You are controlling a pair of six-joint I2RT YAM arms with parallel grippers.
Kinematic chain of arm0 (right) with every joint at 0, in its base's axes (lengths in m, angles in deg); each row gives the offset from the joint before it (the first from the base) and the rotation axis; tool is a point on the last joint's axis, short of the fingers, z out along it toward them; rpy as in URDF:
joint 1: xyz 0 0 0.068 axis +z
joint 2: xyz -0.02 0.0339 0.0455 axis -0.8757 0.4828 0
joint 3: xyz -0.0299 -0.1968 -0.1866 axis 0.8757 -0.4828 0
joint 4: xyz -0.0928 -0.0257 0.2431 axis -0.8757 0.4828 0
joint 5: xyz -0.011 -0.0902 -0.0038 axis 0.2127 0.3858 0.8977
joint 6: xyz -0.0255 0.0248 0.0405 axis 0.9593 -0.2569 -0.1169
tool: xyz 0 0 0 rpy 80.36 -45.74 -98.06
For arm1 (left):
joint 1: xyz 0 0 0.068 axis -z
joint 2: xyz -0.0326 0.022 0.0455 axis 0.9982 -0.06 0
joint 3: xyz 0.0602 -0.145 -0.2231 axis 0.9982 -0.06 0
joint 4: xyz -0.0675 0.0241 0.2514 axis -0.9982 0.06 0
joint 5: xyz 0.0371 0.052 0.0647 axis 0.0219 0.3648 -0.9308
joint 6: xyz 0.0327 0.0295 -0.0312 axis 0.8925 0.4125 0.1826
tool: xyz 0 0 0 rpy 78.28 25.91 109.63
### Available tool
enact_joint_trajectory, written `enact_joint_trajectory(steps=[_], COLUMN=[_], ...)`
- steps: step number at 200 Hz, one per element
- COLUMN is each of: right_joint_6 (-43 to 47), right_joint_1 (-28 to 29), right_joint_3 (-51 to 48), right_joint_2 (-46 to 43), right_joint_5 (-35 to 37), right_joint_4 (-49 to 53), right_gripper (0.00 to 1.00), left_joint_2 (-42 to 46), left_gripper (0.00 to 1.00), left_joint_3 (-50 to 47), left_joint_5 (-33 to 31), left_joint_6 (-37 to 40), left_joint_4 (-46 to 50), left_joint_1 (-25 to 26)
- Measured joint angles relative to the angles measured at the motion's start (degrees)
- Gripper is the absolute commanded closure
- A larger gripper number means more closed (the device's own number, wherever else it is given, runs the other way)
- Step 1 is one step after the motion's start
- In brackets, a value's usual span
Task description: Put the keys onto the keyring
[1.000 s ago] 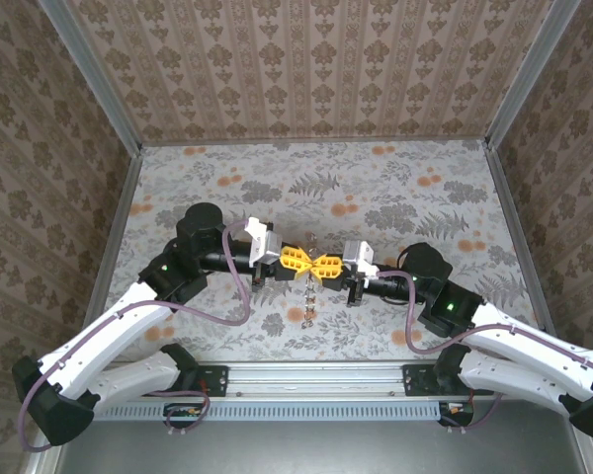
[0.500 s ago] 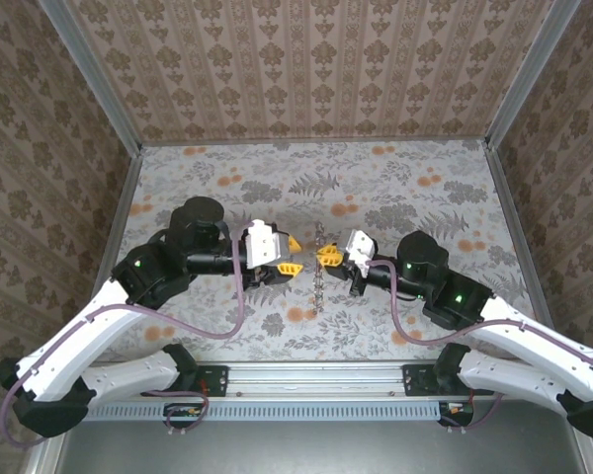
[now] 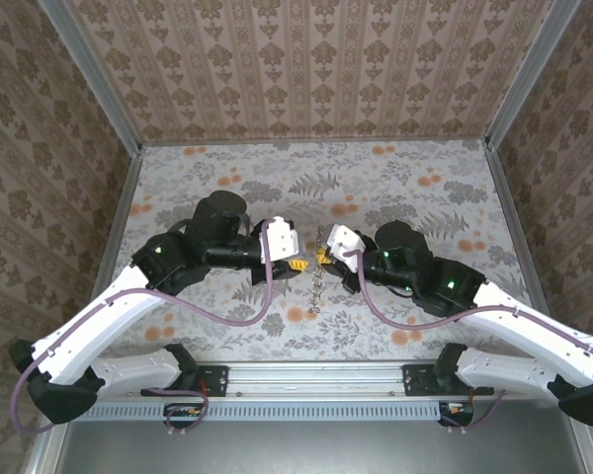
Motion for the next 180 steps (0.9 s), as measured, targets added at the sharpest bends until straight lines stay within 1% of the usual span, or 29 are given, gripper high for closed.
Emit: enact_joint_trajectory(steps=[65,81,96,144,180], right_joint_6=[0.37,0.48,0.76,1.01,1.01], right_joint_1=[0.37,0.37,0.44,0.59,0.52], right_joint_3=[1.66,1.77,1.97,1.97,1.9], right_joint_2=[0.66,0.79,1.36,1.64,0.9], right_joint_5=[0.33,0.31,0.31,-0.2,-1.36], right_joint_4=[2.12,2.43,2.54,2.56,1.88], right_gripper=[1.0,1.0,1.0,1.0,1.0], left_joint_2=[-2.93,-3.28,-3.43,-3.87,-2.71], left_gripper=[0.71,0.76,0.77,0.77,0.76], left_joint_3=[-0.02,-0.07,-0.07,-0.96,-3.5], left_joint_5=[-0.02,0.04,0.28,1.64,3.69], left_joint_6=[0.17,0.15,0.13,0.11,-0.59], left_joint_4=[-1.73,-2.78,-3.37,-4.7,-6.58], left_joint_1=[-0.07,-0.11,-0.26,-1.62,-2.38])
